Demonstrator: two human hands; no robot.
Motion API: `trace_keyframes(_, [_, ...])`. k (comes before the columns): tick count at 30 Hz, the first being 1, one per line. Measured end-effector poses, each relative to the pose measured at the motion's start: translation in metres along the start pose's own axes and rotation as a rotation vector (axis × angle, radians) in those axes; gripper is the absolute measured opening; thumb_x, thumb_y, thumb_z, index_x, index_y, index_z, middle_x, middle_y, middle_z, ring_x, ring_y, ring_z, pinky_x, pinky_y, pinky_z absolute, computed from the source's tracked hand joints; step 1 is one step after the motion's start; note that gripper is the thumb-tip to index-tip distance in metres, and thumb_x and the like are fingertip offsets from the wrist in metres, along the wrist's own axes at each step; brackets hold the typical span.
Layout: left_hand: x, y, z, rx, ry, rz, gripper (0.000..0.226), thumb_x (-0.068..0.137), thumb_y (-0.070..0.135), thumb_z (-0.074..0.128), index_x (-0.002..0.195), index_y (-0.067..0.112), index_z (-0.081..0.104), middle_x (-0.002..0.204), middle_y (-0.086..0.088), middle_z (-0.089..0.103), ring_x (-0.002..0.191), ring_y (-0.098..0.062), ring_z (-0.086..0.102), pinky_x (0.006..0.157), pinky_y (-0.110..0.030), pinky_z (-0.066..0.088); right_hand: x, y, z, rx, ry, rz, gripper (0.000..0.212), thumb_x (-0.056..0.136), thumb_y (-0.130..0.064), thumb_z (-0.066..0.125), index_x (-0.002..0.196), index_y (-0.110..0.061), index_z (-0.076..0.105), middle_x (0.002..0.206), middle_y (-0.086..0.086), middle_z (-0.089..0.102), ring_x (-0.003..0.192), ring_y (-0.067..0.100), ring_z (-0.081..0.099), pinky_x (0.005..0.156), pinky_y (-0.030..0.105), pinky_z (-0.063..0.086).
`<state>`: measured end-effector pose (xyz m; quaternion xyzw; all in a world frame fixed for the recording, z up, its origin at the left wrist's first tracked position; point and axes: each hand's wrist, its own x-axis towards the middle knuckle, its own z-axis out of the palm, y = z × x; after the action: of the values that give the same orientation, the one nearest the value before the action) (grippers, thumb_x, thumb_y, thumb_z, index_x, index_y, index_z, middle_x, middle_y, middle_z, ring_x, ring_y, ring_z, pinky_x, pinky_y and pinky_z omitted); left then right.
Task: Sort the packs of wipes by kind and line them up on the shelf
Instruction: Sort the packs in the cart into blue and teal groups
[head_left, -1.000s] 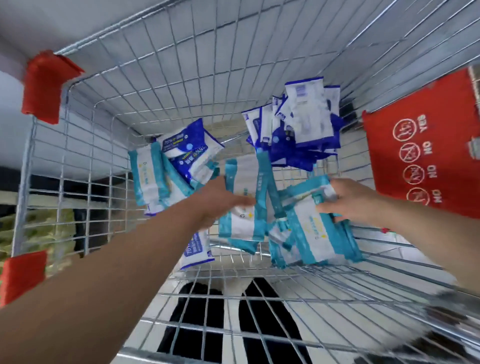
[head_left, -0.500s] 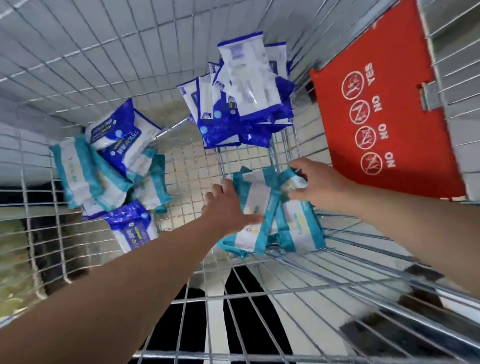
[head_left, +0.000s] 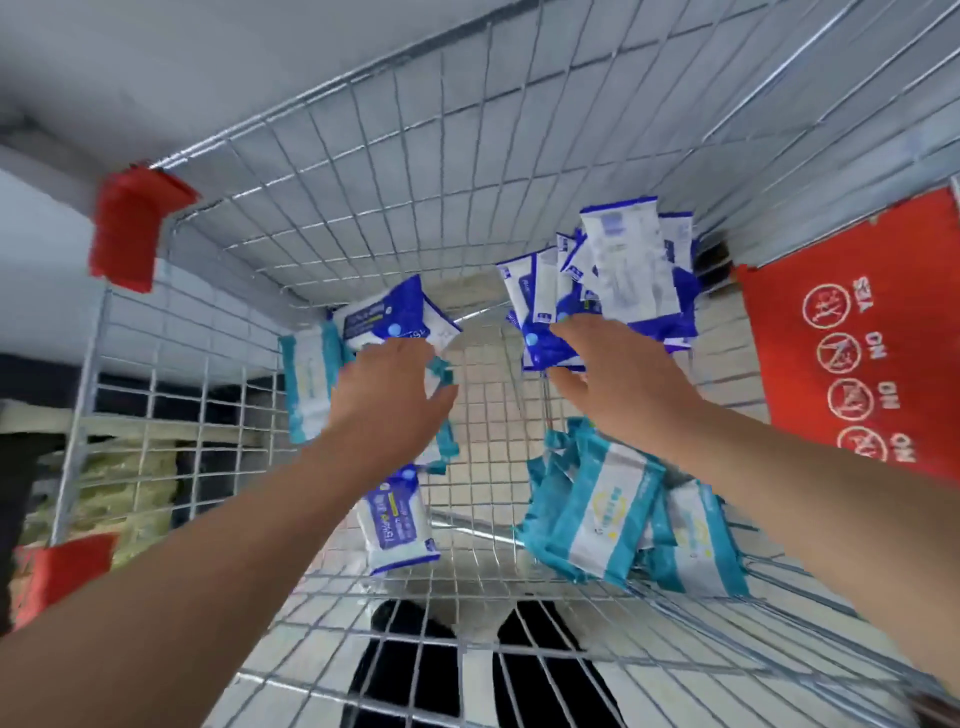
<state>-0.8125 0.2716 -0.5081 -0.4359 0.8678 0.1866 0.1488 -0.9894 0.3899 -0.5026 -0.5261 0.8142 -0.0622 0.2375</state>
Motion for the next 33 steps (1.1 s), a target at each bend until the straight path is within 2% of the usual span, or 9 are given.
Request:
trace_keyframes(4, [0.006, -0.064, -0.012, 0.202, 0.028, -0.062, 0.039, 0.09, 0.042, 0.054, 0.121, 0.018, 0.054, 0.122, -0.009, 0.057, 0.114, -0.032, 0.051, 0.091, -0.04, 0.042, 0.037, -0.05, 0.022, 0.058, 0.014, -0.044, 0.038, 0.094, -0.028, 0.051, 0.129, -0.013, 0.049, 0.128, 0.005, 0.054, 0.118, 0.025, 0.05, 0.083, 0.032, 0.04])
trace_keyframes(9, [0.045, -0.108, 0.0, 0.211, 0.004, -0.005, 0.048, 0.092, 0.038, 0.054, 0.132, 0.013, 0.046, 0.134, -0.011, 0.05, 0.122, -0.031, 0.046, 0.099, -0.04, 0.037, 0.081, -0.078, 0.059, 0.183, -0.044, 0.064, 0.035, 0.095, -0.025, 0.052, 0.126, -0.007, 0.053, 0.125, 0.015, 0.056, 0.118, 0.029, 0.05, 0.089, 0.031, 0.039])
trace_keyframes(13, [0.088, -0.11, 0.019, 0.04, -0.067, 0.09, 0.055, 0.091, 0.034, 0.059, 0.138, 0.012, 0.043, 0.139, -0.013, 0.048, 0.127, -0.032, 0.045, 0.103, -0.04, 0.037, 0.108, -0.074, 0.085, 0.321, -0.065, 0.175, 0.011, 0.091, -0.022, 0.056, 0.095, -0.013, 0.059, 0.101, 0.009, 0.062, 0.097, 0.025, 0.054, 0.067, 0.023, 0.025])
trace_keyframes(15, [0.103, -0.108, 0.028, 0.022, -0.114, 0.106, 0.05, 0.092, 0.033, 0.057, 0.136, 0.013, 0.045, 0.138, -0.013, 0.05, 0.125, -0.032, 0.048, 0.1, -0.04, 0.041, 0.117, -0.073, 0.093, 0.388, -0.04, 0.233, 0.014, 0.088, -0.024, 0.061, 0.077, -0.023, 0.051, 0.08, -0.002, 0.055, 0.084, 0.019, 0.048, 0.065, 0.022, 0.026])
trace_keyframes(16, [0.108, -0.108, 0.031, 0.027, -0.124, 0.114, 0.046, 0.093, 0.033, 0.055, 0.134, 0.013, 0.048, 0.135, -0.014, 0.053, 0.122, -0.032, 0.05, 0.098, -0.039, 0.042, 0.12, -0.073, 0.094, 0.441, -0.033, 0.258, 0.009, 0.085, -0.024, 0.064, 0.082, -0.025, 0.056, 0.081, -0.004, 0.054, 0.085, 0.018, 0.05, 0.067, 0.023, 0.032])
trace_keyframes(18, [0.116, -0.108, 0.032, 0.086, -0.12, 0.114, 0.038, 0.097, 0.031, 0.048, 0.131, 0.015, 0.054, 0.13, -0.016, 0.057, 0.119, -0.033, 0.053, 0.094, -0.038, 0.043, 0.124, -0.075, 0.095, 0.558, -0.02, 0.315, 0.032, 0.08, -0.022, 0.071, 0.11, -0.013, 0.063, 0.1, 0.002, 0.061, 0.095, 0.018, 0.058, 0.083, 0.029, 0.048])
trace_keyframes(23, [0.109, -0.117, 0.013, -0.048, 0.029, 0.068, 0.028, 0.097, 0.03, 0.046, 0.117, 0.02, 0.064, 0.114, -0.013, 0.066, 0.105, -0.036, 0.059, 0.083, -0.036, 0.045, 0.123, -0.081, 0.088, 0.651, -0.091, 0.349, 0.01, 0.077, -0.01, 0.07, 0.081, -0.02, 0.071, 0.084, 0.004, 0.072, 0.07, 0.011, 0.064, 0.065, 0.026, 0.054])
trace_keyframes(28, [0.063, -0.113, -0.017, -0.384, 0.279, 0.089, 0.022, 0.096, 0.026, 0.052, 0.11, 0.023, 0.069, 0.092, -0.004, 0.071, 0.085, -0.028, 0.064, 0.074, -0.036, 0.051, 0.102, -0.069, 0.06, 0.955, -0.147, 0.458, 0.027, 0.083, 0.005, 0.061, 0.109, -0.002, 0.066, 0.098, 0.011, 0.07, 0.09, 0.021, 0.069, 0.073, 0.03, 0.06])
trace_keyframes(33, [0.001, -0.109, -0.019, -0.191, 0.019, 0.097, 0.027, 0.099, 0.034, 0.048, 0.111, 0.022, 0.068, 0.095, -0.003, 0.07, 0.081, -0.023, 0.062, 0.072, -0.032, 0.052, 0.061, -0.054, 0.046, 0.972, -0.244, 0.494, 0.022, 0.085, 0.007, 0.06, 0.099, -0.01, 0.065, 0.089, 0.007, 0.067, 0.084, 0.017, 0.067, 0.069, 0.027, 0.06])
